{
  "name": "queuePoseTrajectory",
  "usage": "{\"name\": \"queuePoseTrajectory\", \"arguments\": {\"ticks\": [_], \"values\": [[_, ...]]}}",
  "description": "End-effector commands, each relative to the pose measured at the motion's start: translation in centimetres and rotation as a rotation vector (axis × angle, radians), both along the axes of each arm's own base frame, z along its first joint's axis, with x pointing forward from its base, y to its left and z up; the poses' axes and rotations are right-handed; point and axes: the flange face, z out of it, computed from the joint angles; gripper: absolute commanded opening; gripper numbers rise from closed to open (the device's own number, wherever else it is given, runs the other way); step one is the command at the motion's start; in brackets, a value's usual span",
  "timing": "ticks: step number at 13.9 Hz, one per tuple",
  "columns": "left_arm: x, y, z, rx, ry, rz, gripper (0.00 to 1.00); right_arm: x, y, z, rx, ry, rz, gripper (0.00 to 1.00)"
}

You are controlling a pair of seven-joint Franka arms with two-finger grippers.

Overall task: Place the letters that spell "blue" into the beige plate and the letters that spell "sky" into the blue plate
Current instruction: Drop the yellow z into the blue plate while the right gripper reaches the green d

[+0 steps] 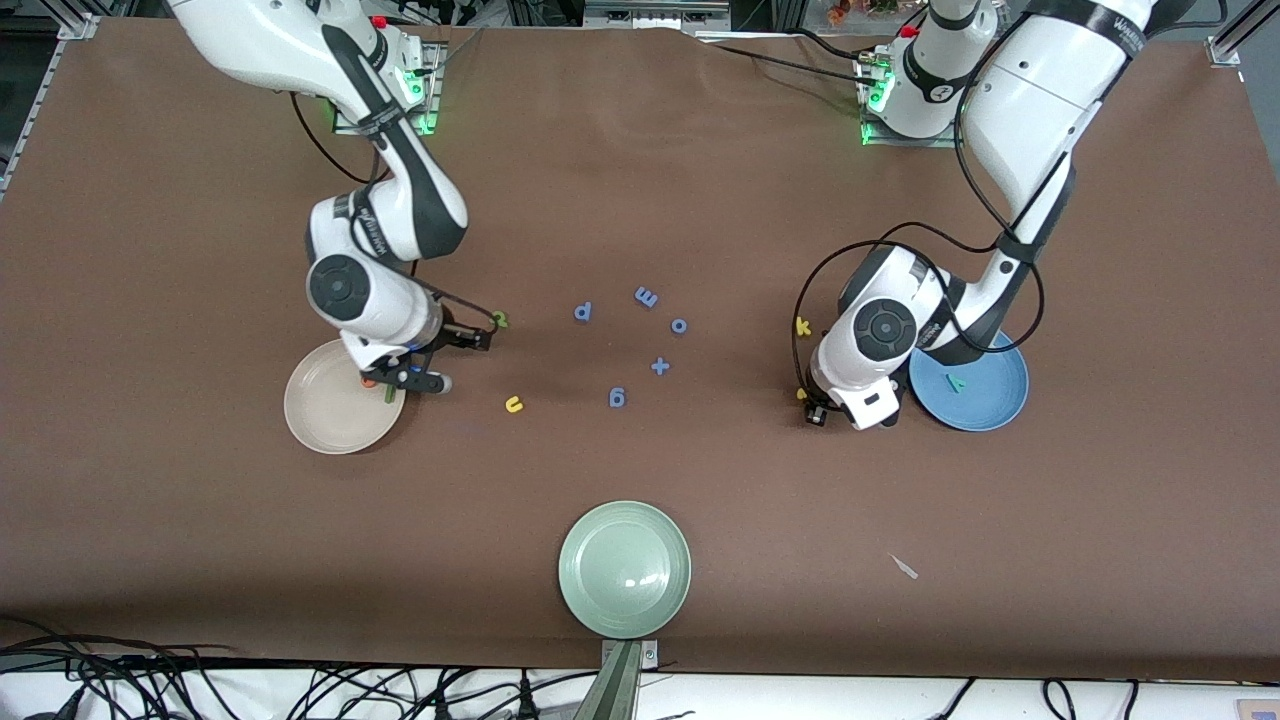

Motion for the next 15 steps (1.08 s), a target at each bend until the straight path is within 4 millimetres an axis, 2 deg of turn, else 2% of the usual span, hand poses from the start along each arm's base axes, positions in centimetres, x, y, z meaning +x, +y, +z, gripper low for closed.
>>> {"name": "queuePoseTrajectory", "arguments": {"ticks": [1, 2, 3, 5, 6, 11, 13, 15], "values": [[0.2, 2.4, 3.8, 0.072, 0.018, -0.077, 0.05, -4.2, 1.2, -0.9, 0.023, -0.050, -0.048, 0.75], [-0.2, 3.0, 4.4, 0.096, 0.058, -0.130, 0.05, -5.4, 1.8, -1.7, 0.020, -0.060, -0.046, 0.75], [0.3, 5.1, 5.5, 0.099, 0.057, -0.142, 0.04, -6.5, 2.7, -2.3, 0.022, -0.073, -0.033, 0.75], [1.1, 9.2, 7.9, 0.086, 0.044, -0.179, 0.04, -7.3, 3.1, -2.7, 0.014, -0.080, -0.031, 0.75], [1.0, 10.9, 8.1, 0.088, 0.069, -0.222, 0.04, -7.5, 3.4, -2.8, 0.011, -0.081, -0.019, 0.74], [0.2, 19.5, 5.5, 0.061, 0.129, -0.336, 0.06, -7.9, 2.4, -3.7, -0.028, -0.103, 0.037, 0.74], [-1.7, 22.7, 3.5, 0.053, 0.110, -0.371, 0.07, -7.6, 2.1, -4.0, -0.026, -0.117, 0.032, 0.74], [-3.7, 24.0, 1.9, 0.039, 0.092, -0.403, 0.10, -7.7, 2.1, -4.5, -0.024, -0.121, 0.031, 0.71]]}}
